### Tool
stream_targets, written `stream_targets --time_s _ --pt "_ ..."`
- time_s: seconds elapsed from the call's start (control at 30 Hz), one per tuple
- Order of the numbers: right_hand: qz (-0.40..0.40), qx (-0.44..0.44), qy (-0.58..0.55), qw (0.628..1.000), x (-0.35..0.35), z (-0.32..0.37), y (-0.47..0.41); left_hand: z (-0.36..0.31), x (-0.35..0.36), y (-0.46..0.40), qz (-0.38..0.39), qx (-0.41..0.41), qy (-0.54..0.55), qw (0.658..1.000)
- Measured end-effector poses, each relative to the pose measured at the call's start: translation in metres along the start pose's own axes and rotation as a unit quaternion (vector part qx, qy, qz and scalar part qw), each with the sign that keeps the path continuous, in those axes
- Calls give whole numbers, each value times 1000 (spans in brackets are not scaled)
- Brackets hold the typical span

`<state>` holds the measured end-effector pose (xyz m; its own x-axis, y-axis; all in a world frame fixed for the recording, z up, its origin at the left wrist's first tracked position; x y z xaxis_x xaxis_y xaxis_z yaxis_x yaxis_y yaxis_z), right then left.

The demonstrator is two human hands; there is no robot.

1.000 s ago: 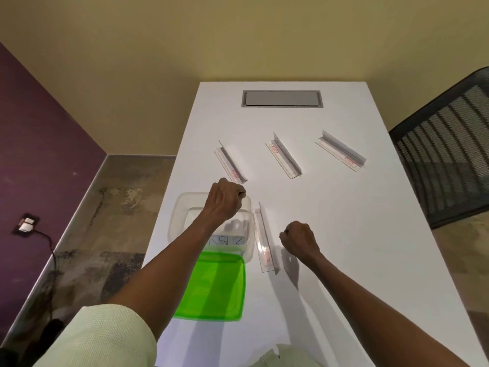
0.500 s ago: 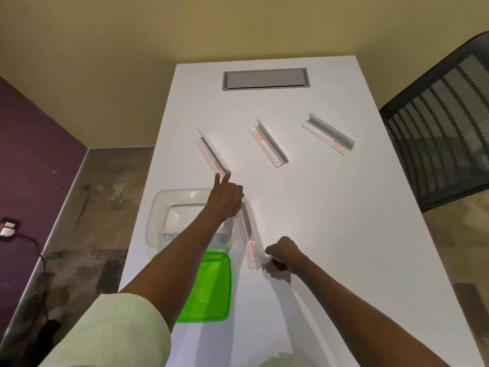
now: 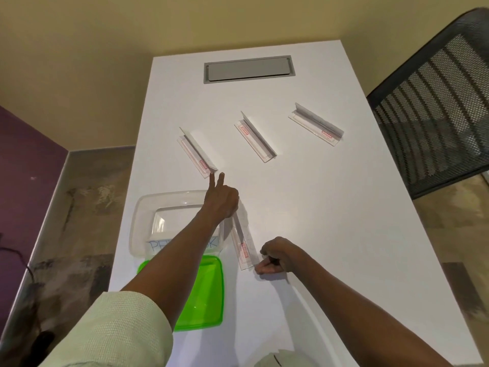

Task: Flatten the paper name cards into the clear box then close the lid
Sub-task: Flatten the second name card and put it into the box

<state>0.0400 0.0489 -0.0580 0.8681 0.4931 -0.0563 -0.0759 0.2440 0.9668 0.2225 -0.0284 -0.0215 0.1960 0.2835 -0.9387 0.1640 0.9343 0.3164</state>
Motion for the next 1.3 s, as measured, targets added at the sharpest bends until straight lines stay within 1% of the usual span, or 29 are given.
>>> stream_targets --time_s 0.1,0.2,0.27,0.33,0.47,0.57,0.63,0.67,0.73,0.93,1.0,1.07,1.1,1.17,1.23,1.3 --pt "21 3 -9 1000 -2 -1 2 -2 -2 0 11 -19 15 1000" --pt "41 9 -14 999 -2 -3 0 0 -5 1 -2 -31 24 999" --pt "50 16 -22 998 -2 -4 -1 5 1 -2 -29 -34 -7 999" --pt "52 19 -38 998 -2 -4 1 9 14 -7 -49 -29 2 998" --pt "53 11 -57 997 -8 -3 6 7 4 -5 -78 -89 26 993" --pt "52 8 -55 997 -14 -1 10 8 5 -8 -112 -99 12 989" --pt "45 0 -55 997 -19 1 12 8 -5 -8 -103 -118 39 987" --pt "38 -5 -55 998 -22 2 13 8 -13 -10 -85 -135 57 986" --pt "18 -19 -50 998 -30 6 17 7 -25 -14 -52 -156 90 982" --pt "-91 -107 -26 990 -64 25 21 13 -39 -23 -110 -196 163 961" --pt "-122 -143 0 982 -77 32 23 13 -47 -24 -103 -192 186 958" --pt "-174 -182 90 964 -91 39 25 11 -45 -27 -98 -187 217 953" --pt "-206 -203 142 947 -98 42 26 10 -43 -27 -101 -193 246 944" --pt "-254 -231 201 917 -110 45 32 6 -41 -26 -103 -209 306 923" --pt "-286 -260 204 899 -122 46 31 -1 -36 -22 -105 -212 318 918" --pt "-298 -272 156 901 -135 46 25 -10 -31 -17 -103 -211 308 922"
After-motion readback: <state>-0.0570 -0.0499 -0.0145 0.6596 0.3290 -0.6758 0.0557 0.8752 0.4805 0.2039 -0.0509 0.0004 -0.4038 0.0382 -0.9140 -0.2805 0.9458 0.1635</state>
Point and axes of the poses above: each hand's wrist, its own y-axis away from the middle knuckle, its own x-axis out of the palm, z = x × y, the point moved 2 cm from there along -y, towards the middle knuckle, and after that the axes turned 2 degrees about y, right-handed, at the moved point
